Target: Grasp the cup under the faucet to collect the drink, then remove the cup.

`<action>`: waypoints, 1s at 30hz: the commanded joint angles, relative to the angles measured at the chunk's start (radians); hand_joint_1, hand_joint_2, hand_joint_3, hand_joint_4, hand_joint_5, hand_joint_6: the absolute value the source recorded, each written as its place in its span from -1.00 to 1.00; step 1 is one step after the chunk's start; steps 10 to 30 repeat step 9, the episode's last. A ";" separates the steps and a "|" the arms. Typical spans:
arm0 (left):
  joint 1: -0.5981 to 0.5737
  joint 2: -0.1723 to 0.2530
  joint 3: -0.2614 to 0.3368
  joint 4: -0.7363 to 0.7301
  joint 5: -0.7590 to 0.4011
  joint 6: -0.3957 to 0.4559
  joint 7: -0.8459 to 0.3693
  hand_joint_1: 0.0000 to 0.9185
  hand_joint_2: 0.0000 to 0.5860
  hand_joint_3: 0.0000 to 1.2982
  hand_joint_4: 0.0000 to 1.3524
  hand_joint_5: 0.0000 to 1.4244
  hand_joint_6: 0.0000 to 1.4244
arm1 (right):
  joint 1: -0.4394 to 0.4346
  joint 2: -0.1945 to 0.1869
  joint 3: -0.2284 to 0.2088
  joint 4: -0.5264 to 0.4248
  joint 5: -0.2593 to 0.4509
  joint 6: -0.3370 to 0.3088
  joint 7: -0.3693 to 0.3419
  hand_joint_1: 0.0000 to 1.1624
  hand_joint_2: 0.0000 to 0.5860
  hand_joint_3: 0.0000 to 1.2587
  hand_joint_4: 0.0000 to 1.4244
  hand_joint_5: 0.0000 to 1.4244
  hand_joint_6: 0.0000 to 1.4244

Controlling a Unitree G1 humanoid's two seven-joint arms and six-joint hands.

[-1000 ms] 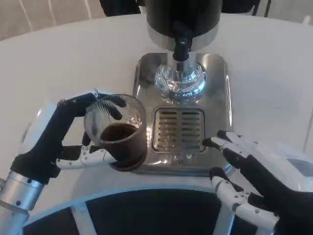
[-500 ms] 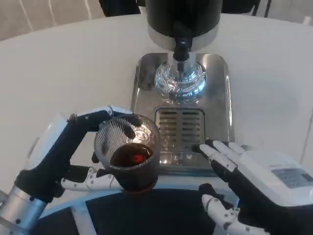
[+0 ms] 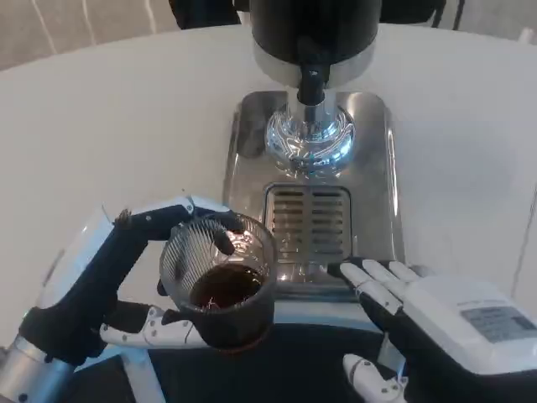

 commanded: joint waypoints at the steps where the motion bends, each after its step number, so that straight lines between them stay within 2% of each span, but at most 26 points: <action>1: 0.008 -0.004 0.016 -0.021 -0.032 -0.005 -0.006 0.27 -1.00 0.41 0.64 0.76 -0.27 | 0.004 0.028 -0.004 -0.014 -0.013 -0.031 0.021 -1.00 0.88 -0.98 -1.00 -1.00 -1.00; 9: 0.003 -0.009 0.016 -0.019 -0.031 -0.001 -0.016 0.27 -1.00 0.41 0.64 0.76 -0.27 | 0.005 0.049 -0.014 -0.014 -0.018 -0.046 0.034 -1.00 0.90 -0.99 -1.00 -1.00 -1.00; 30: 0.003 -0.009 0.016 -0.019 -0.031 -0.001 -0.016 0.27 -1.00 0.41 0.64 0.76 -0.27 | 0.005 0.049 -0.014 -0.014 -0.018 -0.046 0.034 -1.00 0.90 -0.99 -1.00 -1.00 -1.00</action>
